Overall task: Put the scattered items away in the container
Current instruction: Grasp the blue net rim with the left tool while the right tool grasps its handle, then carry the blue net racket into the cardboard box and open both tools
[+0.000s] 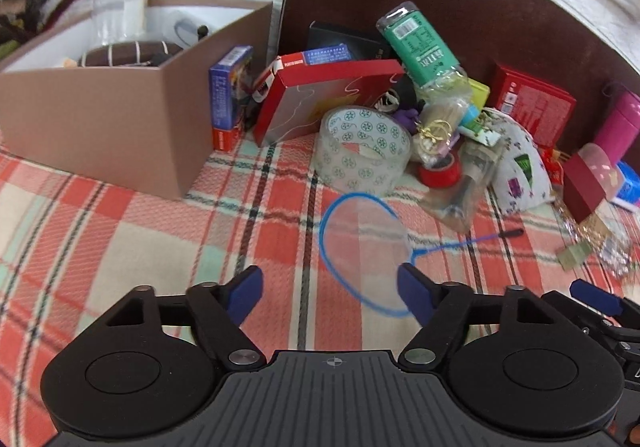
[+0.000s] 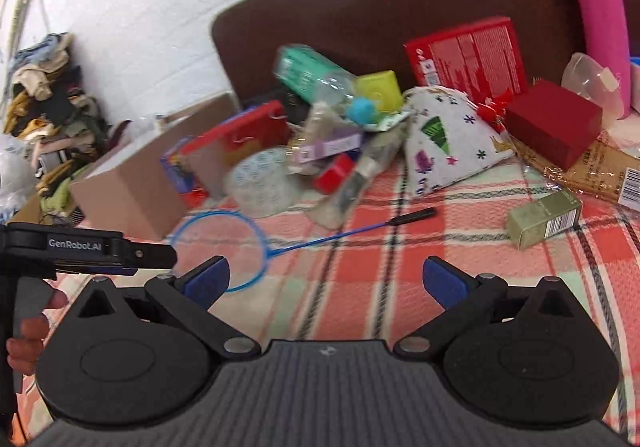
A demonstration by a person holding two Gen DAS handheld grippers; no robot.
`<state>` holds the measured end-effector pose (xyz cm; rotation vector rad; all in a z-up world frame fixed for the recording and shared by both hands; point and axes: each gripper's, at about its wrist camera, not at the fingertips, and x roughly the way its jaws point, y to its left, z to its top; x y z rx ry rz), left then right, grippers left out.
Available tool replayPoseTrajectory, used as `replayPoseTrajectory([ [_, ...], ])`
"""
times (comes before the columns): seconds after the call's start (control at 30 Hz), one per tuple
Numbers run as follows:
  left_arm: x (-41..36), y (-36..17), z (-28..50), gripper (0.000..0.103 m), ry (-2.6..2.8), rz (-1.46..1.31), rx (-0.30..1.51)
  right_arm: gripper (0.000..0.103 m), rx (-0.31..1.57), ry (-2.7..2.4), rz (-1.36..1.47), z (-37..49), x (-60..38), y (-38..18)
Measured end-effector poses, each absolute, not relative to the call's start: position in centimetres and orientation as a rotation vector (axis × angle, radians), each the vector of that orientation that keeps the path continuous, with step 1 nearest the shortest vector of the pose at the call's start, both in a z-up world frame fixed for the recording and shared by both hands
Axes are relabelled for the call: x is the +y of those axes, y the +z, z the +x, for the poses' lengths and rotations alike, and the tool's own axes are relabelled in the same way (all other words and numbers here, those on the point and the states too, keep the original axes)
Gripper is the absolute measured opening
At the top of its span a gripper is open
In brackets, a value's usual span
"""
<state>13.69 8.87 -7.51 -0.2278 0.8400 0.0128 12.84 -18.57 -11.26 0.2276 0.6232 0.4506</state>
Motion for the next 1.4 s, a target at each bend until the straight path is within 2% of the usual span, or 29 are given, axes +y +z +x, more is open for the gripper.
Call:
replayPoseTrajectory([
  [0.1, 9.2, -8.2, 15.5, 0.066, 0.0, -0.249, 0.864, 0.1, 0.641, 0.447, 0.222, 14.8, -18.5, -11.9],
  [0.17, 9.3, -8.7, 16.3, 0.047, -0.015, -0.258, 0.878, 0.095, 0.661, 0.454, 0.233, 15.8, -18.3, -12.3],
  [0.2, 9.3, -8.9, 16.6, 0.04, -0.022, -0.261, 0.885, 0.093, 0.672, 0.458, 0.241, 16.3, -18.2, -12.5],
  [0.23, 9.4, -9.2, 16.8, 0.023, -0.025, -0.262, 0.891, 0.091, 0.684, 0.46, 0.248, 16.7, -18.1, -12.8],
  [0.27, 9.6, -9.5, 17.0, 0.014, -0.025, -0.261, 0.896, 0.088, 0.696, 0.46, 0.256, 17.1, -18.0, -13.0],
  [0.33, 10.1, -10.2, 17.1, 0.008, -0.018, -0.265, 0.908, 0.084, 0.714, 0.46, 0.266, 17.5, -17.8, -13.4],
  [0.6, 12.1, -11.5, 16.9, 0.007, -0.052, -0.321, 0.917, 0.082, 0.701, 0.453, 0.303, 18.6, -16.9, -14.3],
  [0.8, 12.4, -11.5, 16.8, 0.008, -0.075, -0.309, 0.908, 0.07, 0.677, 0.464, 0.382, 20.2, -16.3, -14.7],
  [0.9, 12.6, -11.5, 16.8, 0.008, -0.079, -0.319, 0.911, 0.043, 0.683, 0.468, 0.445, 20.9, -16.4, -14.9],
  [0.93, 12.6, -11.4, 16.8, 0.008, -0.079, -0.324, 0.912, 0.026, 0.684, 0.47, 0.454, 20.9, -16.4, -14.9],
  [0.97, 12.7, -11.3, 16.7, 0.008, -0.079, -0.329, 0.913, 0.021, 0.682, 0.472, 0.458, 20.8, -16.4, -14.8],
  [1.13, 12.7, -10.3, 15.6, 0.008, -0.084, -0.363, 0.894, 0.018, 0.649, 0.496, 0.464, 19.6, -16.8, -13.4],
  [1.4, 14.2, -5.8, 11.1, 0.008, -0.075, -0.378, 0.771, 0.017, 0.547, 0.568, 0.441, 16.5, -16.1, -8.6],
])
